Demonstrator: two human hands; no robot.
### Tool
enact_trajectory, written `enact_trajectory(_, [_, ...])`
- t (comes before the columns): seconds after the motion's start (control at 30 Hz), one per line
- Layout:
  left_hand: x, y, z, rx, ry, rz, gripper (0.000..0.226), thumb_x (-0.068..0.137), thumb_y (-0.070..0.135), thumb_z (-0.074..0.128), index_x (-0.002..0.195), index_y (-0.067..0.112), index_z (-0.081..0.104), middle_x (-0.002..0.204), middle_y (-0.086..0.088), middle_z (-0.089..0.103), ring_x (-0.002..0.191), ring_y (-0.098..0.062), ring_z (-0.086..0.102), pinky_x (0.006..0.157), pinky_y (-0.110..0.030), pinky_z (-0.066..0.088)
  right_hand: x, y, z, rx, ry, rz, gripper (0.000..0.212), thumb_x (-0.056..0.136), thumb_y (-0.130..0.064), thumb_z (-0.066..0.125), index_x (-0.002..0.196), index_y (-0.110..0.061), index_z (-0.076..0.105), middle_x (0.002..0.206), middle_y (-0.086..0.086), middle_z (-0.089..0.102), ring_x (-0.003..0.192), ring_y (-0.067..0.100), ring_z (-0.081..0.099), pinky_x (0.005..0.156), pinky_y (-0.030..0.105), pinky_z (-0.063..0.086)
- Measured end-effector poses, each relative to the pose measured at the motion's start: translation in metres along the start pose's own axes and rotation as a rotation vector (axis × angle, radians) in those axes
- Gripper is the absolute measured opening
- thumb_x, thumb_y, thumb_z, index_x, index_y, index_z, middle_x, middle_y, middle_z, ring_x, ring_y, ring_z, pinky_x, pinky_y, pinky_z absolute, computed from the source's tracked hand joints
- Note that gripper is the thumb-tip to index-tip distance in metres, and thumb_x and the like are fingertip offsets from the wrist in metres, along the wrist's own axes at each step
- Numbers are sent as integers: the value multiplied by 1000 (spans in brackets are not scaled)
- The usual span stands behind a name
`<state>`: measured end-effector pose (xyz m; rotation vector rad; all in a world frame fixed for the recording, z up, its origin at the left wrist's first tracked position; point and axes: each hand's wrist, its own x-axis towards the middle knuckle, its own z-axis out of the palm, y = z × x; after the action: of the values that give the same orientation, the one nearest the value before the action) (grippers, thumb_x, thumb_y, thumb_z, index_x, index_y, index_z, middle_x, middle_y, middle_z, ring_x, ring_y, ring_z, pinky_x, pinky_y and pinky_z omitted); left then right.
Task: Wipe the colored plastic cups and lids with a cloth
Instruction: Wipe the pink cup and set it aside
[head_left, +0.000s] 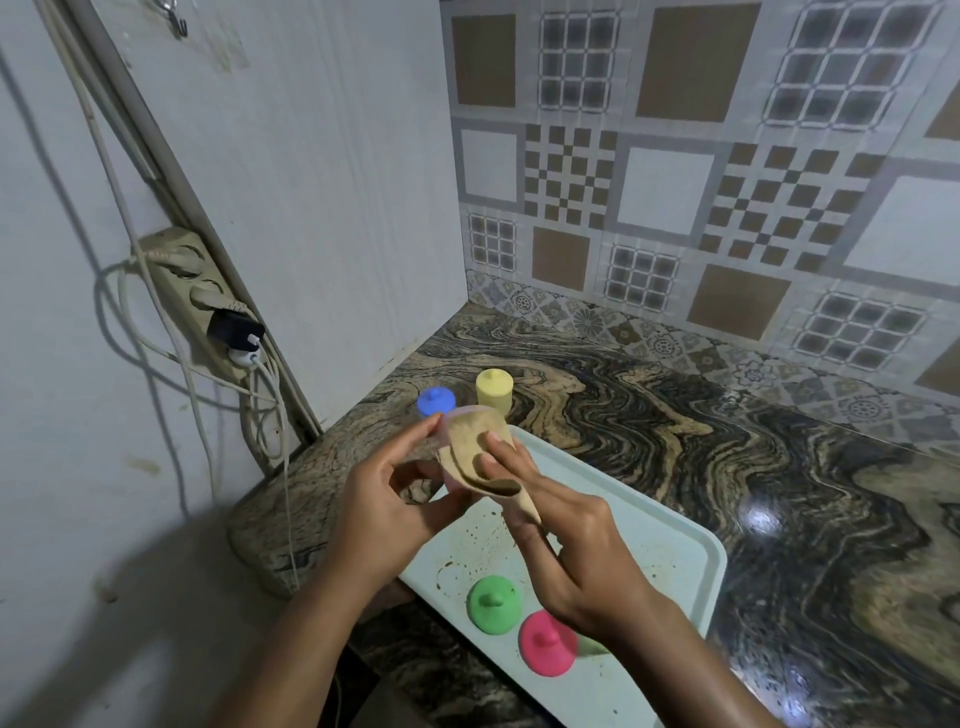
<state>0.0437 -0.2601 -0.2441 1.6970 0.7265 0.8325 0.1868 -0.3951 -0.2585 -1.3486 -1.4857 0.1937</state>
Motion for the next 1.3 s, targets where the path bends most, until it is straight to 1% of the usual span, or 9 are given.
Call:
enact_trajectory(0.13, [3, -4, -1, -28, -3, -53, 82, 58, 13, 96, 129, 37, 60, 106, 18, 76, 97, -10, 74, 90, -48, 59, -16, 3, -5, 24, -28, 9, 37, 102, -6, 49, 137, 0, 60, 150, 11, 53, 145, 21, 45, 117, 43, 41])
enact_trajectory(0.3, [8, -2, 0, -77, 47, -5, 72, 59, 15, 90, 117, 42, 58, 128, 7, 65, 101, -4, 71, 76, -43, 62, -32, 8, -14, 29, -87, 91, 37, 106, -22, 46, 132, -5, 67, 142, 0, 63, 136, 20, 56, 108, 36, 50])
enact_trajectory(0.47, [9, -5, -5, -150, 13, -4, 82, 71, -9, 85, 129, 43, 59, 136, 9, 60, 106, -23, 71, 59, -54, 62, -34, 8, -16, 383, 179, 373, 34, 104, -36, 51, 108, -15, 77, 91, 16, 77, 85, 26, 75, 70, 54, 61])
enact_trajectory(0.63, [4, -4, -4, -155, -26, -31, 84, 66, 2, 92, 132, 43, 60, 134, 16, 61, 103, -23, 72, 63, -52, 62, -3, -2, -21, 484, 392, 362, 71, 107, 3, 35, 62, -36, 74, 50, -18, 57, 48, -6, 53, 53, 4, 41])
enact_trajectory(0.73, [0, 0, 1, -154, -46, -55, 80, 55, 21, 93, 126, 41, 62, 127, 18, 65, 99, -23, 74, 60, -50, 62, 15, -1, -20, 408, 410, 263, 43, 107, -18, 42, 83, -28, 77, 67, -11, 65, 66, -1, 55, 60, 21, 46])
enact_trajectory(0.8, [-2, 4, 6, -154, -78, -69, 79, 58, 16, 91, 127, 36, 60, 126, 17, 66, 98, -23, 75, 58, -49, 62, 23, 0, -19, 269, 353, 240, 34, 104, -32, 45, 95, -12, 71, 80, 9, 66, 73, 15, 54, 62, 42, 49])
enact_trajectory(0.87, [-3, 5, 10, -146, -108, -79, 76, 66, -1, 89, 127, 34, 60, 127, 16, 67, 98, -22, 75, 60, -50, 62, 32, -2, -16, 127, 280, 205, 29, 104, -28, 45, 99, -9, 67, 91, 3, 69, 82, 8, 58, 69, 43, 50])
enact_trajectory(1.0, [-1, 6, 13, -144, -73, -66, 70, 70, -13, 83, 120, 32, 65, 119, 11, 72, 95, -20, 74, 63, -50, 63, 34, 2, -6, -67, 54, 51, 41, 102, -7, 50, 143, -7, 56, 156, 8, 47, 150, 19, 37, 123, 39, 33])
enact_trajectory(1.3, [3, 12, -1, -105, 3, 20, 74, 68, -7, 85, 126, 32, 59, 113, 25, 72, 96, -2, 72, 71, -17, 57, 9, -2, 6, 23, 49, -84, 37, 98, 6, 51, 135, 6, 59, 152, 16, 50, 149, 23, 40, 123, 48, 32])
